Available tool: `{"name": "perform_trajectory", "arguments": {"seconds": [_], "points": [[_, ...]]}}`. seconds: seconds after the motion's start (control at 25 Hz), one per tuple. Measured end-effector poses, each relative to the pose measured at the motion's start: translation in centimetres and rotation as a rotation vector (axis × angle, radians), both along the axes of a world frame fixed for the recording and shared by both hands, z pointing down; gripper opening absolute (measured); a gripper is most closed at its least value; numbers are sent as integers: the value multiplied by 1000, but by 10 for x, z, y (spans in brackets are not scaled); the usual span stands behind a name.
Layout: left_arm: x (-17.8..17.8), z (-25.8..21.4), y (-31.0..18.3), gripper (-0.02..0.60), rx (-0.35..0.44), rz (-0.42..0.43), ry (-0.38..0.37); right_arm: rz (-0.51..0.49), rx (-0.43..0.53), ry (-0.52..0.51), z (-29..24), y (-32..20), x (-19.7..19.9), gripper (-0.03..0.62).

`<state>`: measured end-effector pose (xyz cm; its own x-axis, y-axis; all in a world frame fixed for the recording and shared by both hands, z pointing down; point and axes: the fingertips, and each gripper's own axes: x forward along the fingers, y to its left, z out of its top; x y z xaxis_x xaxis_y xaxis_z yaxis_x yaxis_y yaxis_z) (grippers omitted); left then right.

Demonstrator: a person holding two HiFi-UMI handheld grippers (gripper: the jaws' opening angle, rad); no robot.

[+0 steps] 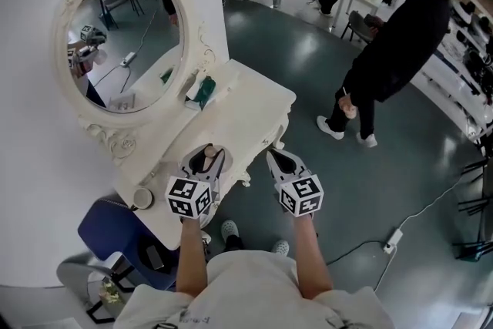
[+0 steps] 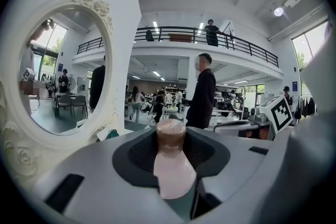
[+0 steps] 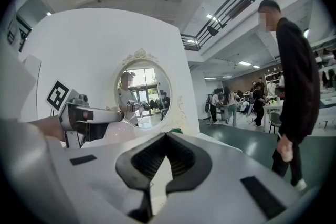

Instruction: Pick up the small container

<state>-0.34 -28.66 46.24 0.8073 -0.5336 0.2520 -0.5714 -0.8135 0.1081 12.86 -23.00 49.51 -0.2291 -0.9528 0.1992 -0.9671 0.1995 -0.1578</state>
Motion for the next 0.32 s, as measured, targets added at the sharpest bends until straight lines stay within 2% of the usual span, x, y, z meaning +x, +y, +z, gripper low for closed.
{"name": "perform_trajectory", "arguments": {"seconds": [0.32], "points": [[10,2,5,155,8,-2,-7,5,16,6,-1,7,9,14]]}}
